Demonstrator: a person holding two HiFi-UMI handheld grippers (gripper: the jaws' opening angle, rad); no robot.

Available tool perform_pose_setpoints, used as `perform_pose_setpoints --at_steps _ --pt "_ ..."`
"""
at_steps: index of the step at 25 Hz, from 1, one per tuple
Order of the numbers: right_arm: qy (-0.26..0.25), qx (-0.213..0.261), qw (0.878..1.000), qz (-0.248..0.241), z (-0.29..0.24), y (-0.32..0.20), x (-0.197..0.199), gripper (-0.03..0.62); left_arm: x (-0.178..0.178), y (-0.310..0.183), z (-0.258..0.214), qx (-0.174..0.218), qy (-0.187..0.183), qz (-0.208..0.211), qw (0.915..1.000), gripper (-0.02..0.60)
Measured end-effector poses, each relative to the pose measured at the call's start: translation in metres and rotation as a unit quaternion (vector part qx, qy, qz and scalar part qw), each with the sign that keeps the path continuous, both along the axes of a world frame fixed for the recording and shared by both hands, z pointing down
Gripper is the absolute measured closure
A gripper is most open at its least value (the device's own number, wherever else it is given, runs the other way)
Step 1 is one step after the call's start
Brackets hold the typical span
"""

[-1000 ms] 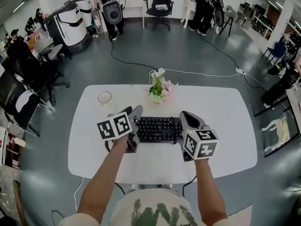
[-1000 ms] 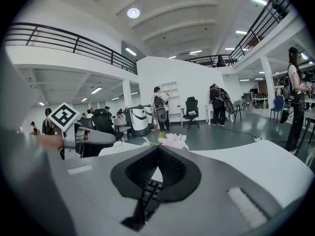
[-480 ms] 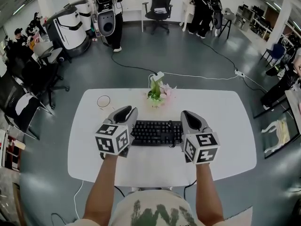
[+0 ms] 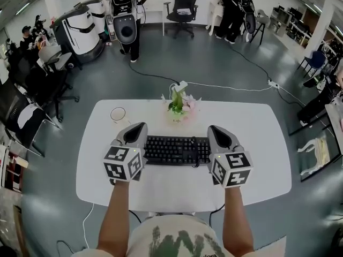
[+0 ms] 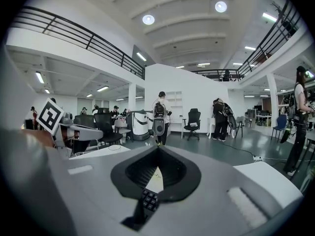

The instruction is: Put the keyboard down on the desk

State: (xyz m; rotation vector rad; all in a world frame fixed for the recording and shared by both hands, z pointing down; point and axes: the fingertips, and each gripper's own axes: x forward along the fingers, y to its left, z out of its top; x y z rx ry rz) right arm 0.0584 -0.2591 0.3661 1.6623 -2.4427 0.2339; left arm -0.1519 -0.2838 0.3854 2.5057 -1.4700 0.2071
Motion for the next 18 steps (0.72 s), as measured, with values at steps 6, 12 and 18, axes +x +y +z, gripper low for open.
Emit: perform_pose_setpoints --at_steps 6,12,18 --pt "-0.001 -0.001 1.0 -0.002 0.001 0.0 -0.002 0.595 0.004 0.001 0.003 -0.004 0.001 0.0 1.0 0.578" --pt "-0.003 -0.005 1.0 -0.003 0.001 0.002 0.0 0.595 0.008 0.002 0.003 -0.01 0.009 0.001 0.9999 0.578" --pt "-0.003 -0.006 1.0 -0.003 0.001 -0.001 0.0 0.595 0.011 0.0 0.005 -0.014 0.009 0.007 0.9998 0.578"
